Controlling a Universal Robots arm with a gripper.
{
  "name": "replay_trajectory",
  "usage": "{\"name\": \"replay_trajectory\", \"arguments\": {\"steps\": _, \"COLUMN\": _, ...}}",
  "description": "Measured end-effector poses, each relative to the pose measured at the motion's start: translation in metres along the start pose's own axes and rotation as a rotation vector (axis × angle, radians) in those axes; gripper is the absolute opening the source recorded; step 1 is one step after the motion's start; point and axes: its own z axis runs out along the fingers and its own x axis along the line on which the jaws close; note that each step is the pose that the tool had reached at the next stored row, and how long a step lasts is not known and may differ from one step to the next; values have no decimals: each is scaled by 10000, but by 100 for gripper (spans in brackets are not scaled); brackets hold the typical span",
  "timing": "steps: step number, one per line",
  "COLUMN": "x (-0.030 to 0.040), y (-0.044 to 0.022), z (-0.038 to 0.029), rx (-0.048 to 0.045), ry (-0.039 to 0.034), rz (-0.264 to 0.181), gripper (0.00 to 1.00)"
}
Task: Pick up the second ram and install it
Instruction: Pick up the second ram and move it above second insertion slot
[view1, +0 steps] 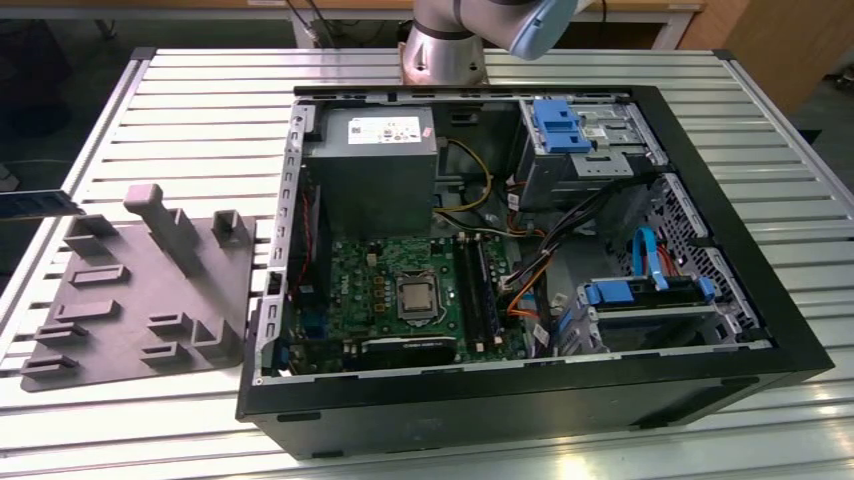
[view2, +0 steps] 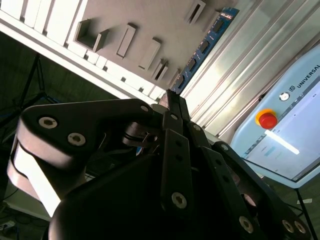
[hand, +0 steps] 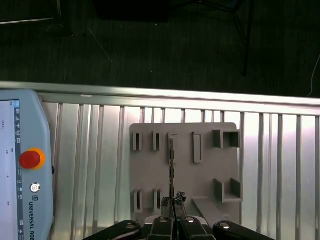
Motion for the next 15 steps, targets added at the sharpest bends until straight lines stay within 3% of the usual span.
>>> {"name": "replay_trajectory", "arguments": {"steps": 15, "x": 2, "y": -59, "z": -3, "rx": -1, "ry": 1, "rz": 0, "gripper": 12}}
